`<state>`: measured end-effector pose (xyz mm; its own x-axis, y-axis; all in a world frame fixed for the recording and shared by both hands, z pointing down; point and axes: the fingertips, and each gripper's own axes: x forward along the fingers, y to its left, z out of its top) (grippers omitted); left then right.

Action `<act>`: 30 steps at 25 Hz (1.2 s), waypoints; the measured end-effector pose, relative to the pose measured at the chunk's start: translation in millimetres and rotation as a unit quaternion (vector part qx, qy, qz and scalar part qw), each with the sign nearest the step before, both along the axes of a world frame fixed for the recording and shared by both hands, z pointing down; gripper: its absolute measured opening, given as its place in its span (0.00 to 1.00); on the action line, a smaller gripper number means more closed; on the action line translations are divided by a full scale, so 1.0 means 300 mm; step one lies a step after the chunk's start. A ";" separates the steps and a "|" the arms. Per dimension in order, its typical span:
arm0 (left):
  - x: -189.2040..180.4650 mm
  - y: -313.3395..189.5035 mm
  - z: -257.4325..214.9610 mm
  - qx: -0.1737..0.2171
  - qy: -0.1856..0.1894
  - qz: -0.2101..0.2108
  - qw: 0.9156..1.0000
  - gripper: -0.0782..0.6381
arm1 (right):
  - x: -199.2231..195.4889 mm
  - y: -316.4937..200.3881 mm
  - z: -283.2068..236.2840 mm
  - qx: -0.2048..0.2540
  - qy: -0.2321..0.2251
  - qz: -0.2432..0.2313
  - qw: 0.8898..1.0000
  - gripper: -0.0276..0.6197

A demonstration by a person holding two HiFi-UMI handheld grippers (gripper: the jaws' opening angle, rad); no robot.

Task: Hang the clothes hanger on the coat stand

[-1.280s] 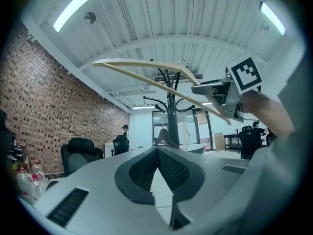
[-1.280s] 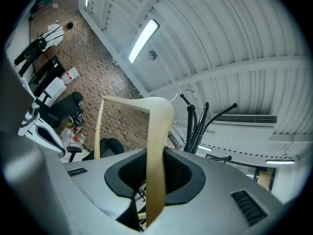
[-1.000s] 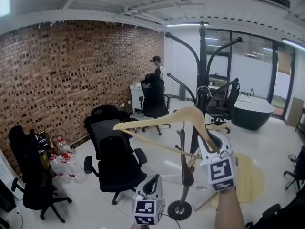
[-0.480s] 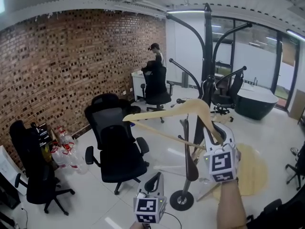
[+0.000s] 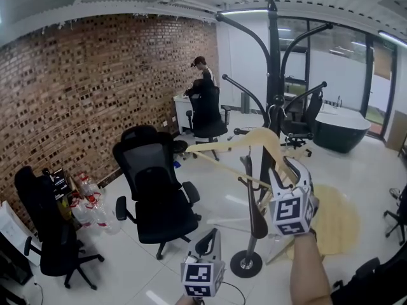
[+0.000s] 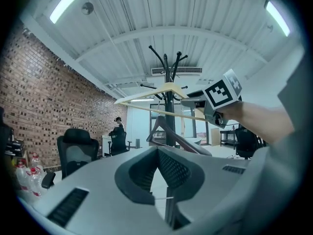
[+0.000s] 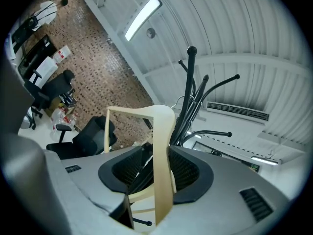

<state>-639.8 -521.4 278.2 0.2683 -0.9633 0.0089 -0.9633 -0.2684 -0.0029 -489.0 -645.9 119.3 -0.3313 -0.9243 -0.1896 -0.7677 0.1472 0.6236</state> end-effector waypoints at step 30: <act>0.170 0.022 0.160 0.024 0.000 0.026 0.999 0.13 | 0.104 0.372 0.593 -0.144 -0.214 -0.036 0.966 0.05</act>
<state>-588.9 -514.7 326.1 0.3177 -0.9474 -0.0375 -0.9482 -0.3173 -0.0164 -457.7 -534.3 297.2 -0.3443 -0.9368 -0.0622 -0.9276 0.3292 0.1768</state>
